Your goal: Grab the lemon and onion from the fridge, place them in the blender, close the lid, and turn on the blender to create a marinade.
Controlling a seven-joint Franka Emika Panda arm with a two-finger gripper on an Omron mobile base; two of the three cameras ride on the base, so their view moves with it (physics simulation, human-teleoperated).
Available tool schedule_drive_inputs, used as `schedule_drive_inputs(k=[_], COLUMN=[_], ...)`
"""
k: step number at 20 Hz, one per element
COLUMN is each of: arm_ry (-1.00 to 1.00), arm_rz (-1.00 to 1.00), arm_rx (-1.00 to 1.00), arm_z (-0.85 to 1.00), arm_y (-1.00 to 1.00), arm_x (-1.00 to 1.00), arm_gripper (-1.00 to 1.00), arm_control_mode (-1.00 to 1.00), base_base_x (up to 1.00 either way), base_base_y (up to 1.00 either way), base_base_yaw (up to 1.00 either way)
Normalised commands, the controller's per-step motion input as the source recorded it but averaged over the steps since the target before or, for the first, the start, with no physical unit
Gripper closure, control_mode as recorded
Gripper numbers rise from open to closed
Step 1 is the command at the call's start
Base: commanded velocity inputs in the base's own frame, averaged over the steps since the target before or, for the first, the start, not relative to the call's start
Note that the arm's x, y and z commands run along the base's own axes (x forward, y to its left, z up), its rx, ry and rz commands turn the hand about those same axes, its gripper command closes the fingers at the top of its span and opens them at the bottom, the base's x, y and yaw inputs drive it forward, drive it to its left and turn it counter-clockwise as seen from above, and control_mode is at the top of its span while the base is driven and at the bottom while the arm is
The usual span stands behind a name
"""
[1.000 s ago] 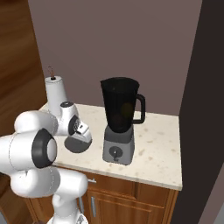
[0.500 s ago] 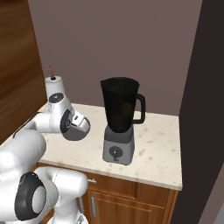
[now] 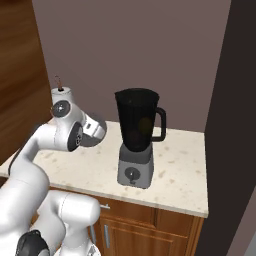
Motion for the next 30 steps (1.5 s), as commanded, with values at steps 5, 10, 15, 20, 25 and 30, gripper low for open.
schedule_drive_inputs(k=[5, 10, 15, 20, 25, 30], arm_ry=[-0.17, -0.12, -0.14, -0.06, 0.01, 0.15], arm_rz=[0.0, 0.0, 0.0, 0.0, -0.03, -0.05], arm_rx=[0.06, 0.06, 0.01, 0.0, 0.01, 0.08], arm_z=[1.0, 1.0, 1.0, 1.0, 0.94, 0.82], arm_y=[-0.31, -0.05, -0.02, -0.16, -0.67, -0.89], arm_x=[-0.2, -0.31, -0.38, -0.27, 0.0, 0.02], arm_gripper=[1.0, 1.0, 1.0, 1.0, 1.0, 1.0], arm_control_mode=[-1.0, -1.0, -1.0, -1.0, -1.0, -1.0], base_base_x=[0.0, 0.0, 0.0, 0.0, 0.0, 0.0], base_base_y=[0.0, 0.0, 0.0, 0.0, 0.0, 0.0], base_base_yaw=[0.0, 0.0, 0.0, 0.0, 0.0, 0.0])
